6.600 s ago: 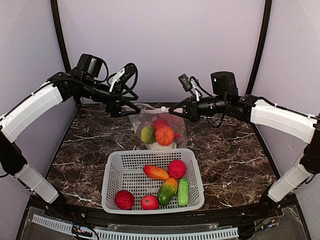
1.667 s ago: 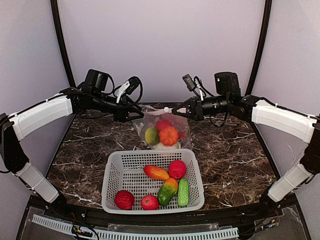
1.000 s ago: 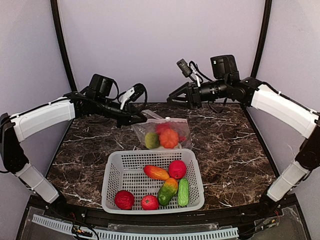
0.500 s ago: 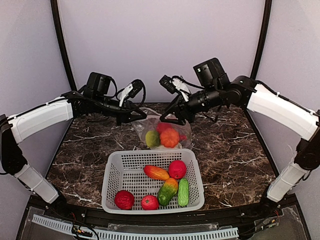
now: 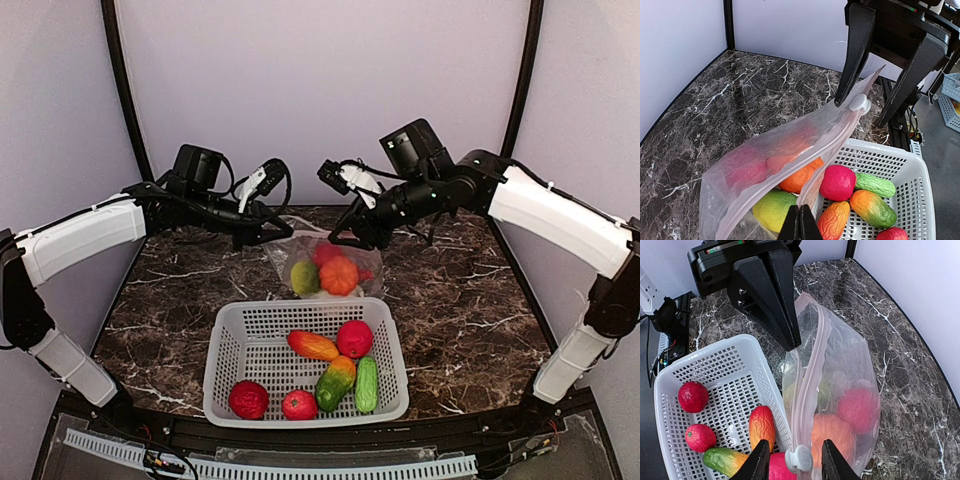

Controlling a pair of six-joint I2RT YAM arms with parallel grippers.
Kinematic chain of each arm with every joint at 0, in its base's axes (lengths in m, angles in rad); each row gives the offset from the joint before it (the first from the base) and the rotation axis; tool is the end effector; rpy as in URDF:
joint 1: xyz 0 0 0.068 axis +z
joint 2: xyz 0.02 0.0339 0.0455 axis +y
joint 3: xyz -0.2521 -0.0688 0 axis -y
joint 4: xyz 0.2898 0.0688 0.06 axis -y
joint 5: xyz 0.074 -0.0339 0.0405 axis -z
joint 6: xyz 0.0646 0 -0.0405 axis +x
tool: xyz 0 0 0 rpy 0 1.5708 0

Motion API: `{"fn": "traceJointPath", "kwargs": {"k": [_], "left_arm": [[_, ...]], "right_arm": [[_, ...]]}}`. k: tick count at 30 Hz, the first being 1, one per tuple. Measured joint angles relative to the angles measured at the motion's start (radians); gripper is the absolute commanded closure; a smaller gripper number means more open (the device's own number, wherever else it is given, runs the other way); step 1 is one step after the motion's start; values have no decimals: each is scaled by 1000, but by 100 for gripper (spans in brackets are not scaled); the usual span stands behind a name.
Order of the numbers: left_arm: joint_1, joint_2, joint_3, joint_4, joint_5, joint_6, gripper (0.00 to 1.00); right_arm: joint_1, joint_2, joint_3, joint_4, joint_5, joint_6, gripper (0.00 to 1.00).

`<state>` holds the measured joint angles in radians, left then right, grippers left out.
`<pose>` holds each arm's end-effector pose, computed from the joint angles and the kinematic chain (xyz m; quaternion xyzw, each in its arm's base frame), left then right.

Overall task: Place the food in the zip-top bag and seal the zipper
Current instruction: Unzip the zipper from the zipper food storage bag.

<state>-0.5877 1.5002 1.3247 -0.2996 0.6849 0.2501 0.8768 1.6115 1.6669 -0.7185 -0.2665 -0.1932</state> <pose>0.3172 -0.2604 0.3167 0.4868 0.6634 -0.3650 0.4355 0.2579 0.3366 0.3574 -0.5043 0.7366 0.2581 0.3694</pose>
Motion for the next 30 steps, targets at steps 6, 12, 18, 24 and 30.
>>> {"fn": "traceJointPath", "kwargs": {"k": [6,12,18,24,30], "left_arm": [[0,0,0,0,-6,0,99],[0,-1,0,0,-16,0,99],[-1,-1,0,0,-32,1,99],[3,-1,0,0,-40,7,99],[7,-10,0,-1,-43,20,99]], "right_arm": [[0,0,8,-4,11,-10,85],[0,0,9,-9,20,-15,99],[0,0,9,-8,33,-16,100],[1,-6,8,-7,55,-15,100],[7,-24,-6,2,69,-14,100]]}}
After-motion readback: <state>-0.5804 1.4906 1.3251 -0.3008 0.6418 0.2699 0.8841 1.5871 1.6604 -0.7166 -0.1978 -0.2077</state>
